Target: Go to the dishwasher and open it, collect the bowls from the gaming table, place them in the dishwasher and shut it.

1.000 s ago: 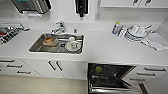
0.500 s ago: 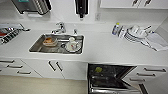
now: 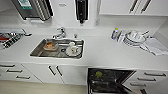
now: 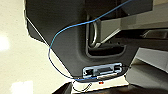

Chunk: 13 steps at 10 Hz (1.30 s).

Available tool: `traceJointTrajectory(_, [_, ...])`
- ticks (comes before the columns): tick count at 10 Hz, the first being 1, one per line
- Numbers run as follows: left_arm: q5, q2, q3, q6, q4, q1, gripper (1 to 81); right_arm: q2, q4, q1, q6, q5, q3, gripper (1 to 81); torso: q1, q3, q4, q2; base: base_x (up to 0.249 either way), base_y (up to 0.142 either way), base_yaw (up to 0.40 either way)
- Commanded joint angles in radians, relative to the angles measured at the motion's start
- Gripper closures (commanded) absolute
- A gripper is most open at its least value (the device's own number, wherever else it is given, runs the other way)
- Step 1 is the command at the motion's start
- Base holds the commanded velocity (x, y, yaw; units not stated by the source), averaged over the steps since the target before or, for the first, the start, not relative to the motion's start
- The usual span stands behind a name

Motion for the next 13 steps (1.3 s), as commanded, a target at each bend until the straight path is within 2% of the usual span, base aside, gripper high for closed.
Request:
traceJointTrajectory(1, [0.068, -0.004, 0.003, 0.008, -0.005, 0.01, 1.0, -0.039, -0.016, 0.028, -0.005, -0.057, -0.025, 1.0, 0.061, 0.0, 0.0, -0.094, 0.0, 0.0, 0.0])
traceJointTrajectory(5, [0.068, -0.004, 0.001, 0.007, -0.006, 0.01, 1.0, -0.047, -0.017, 0.1, 0.013, -0.054, -0.027, 1.0, 0.151, 0.001, 0.0, -0.239, 0.0, 0.0, 0.0])
traceJointTrajectory(6, [0.068, -0.004, 0.001, 0.007, -0.006, 0.01, 1.0, -0.06, 0.002, 0.108, 0.078, -0.034, -0.022, 1.0, 0.174, 0.001, 0.0, -0.275, 0.0, 0.0, 0.0])
traceJointTrajectory(7, [0.068, -0.003, 0.001, 0.007, -0.006, 0.01, 1.0, -0.074, -0.012, 0.115, 0.238, -0.002, -0.006, 1.0, 0.197, 0.001, 0.0, -0.312, 0.0, 0.0, 0.0])
traceJointTrajectory(9, [0.068, -0.001, 0.001, 0.008, -0.006, 0.01, 1.0, -0.087, 0.011, 0.118, 0.316, 0.041, 0.002, 1.0, 0.243, 0.001, 0.0, -0.384, 0.0, 0.0, 0.0])
traceJointTrajectory(10, [0.068, -0.001, 0.001, 0.008, -0.006, 0.01, 1.0, -0.093, 0.02, 0.118, 0.394, 0.043, 0.001, 1.0, 0.266, 0.001, 0.0, -0.421, 0.0, 0.0, 0.0])
traceJointTrajectory(11, [0.068, -0.001, 0.001, 0.008, -0.008, 0.01, 1.0, -0.102, 0.022, 0.118, 0.489, 0.051, 0.004, 1.0, 0.288, 0.001, 0.0, -0.457, 0.0, 0.0, 0.0])
traceJointTrajectory(12, [0.068, -0.001, 0.001, 0.008, -0.01, 0.01, 1.0, -0.114, 0.022, 0.115, 0.644, 0.055, 0.004, 1.0, 0.31, 0.001, 0.0, -0.492, 0.0, 0.0, 0.0])
traceJointTrajectory(13, [0.068, -0.001, 0.001, 0.008, -0.01, 0.01, 1.0, -0.122, 0.02, 0.12, 0.726, 0.067, 0.005, 1.0, 0.333, 0.002, 0.0, -0.529, 0.0, 0.0, 0.0])
